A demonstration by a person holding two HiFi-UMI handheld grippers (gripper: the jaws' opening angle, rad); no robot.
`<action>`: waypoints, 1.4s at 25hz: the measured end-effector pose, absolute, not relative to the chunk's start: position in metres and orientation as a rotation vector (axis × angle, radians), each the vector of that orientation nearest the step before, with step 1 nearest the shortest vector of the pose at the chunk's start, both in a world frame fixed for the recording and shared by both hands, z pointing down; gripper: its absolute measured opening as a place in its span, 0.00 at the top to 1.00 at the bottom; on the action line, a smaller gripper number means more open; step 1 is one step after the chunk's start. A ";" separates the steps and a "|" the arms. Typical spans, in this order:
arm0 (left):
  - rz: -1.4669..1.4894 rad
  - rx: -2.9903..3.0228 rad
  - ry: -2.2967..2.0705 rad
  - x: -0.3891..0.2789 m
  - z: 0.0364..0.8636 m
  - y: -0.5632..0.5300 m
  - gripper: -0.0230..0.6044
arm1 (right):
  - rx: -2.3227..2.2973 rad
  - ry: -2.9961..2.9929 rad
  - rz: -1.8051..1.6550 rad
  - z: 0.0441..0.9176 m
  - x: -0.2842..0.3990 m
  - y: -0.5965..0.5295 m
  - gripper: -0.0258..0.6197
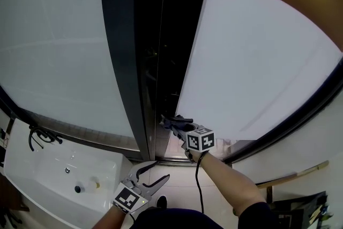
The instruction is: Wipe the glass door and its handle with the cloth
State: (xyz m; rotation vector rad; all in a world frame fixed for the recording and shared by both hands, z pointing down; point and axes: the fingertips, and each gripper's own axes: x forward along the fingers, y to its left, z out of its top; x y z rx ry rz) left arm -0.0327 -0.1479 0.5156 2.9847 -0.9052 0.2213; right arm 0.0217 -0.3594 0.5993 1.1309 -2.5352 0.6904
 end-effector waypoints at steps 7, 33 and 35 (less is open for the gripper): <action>0.203 2.980 -0.911 -0.033 0.512 -0.146 0.61 | 0.955 -2.489 0.704 0.634 -0.019 -0.337 0.71; 0.199 2.987 -0.889 -0.030 0.518 -0.149 0.61 | 1.252 -2.541 0.765 0.589 0.036 -0.371 0.71; 0.201 2.987 -0.889 -0.029 0.517 -0.147 0.61 | 1.265 -2.553 0.773 0.586 0.044 -0.370 0.71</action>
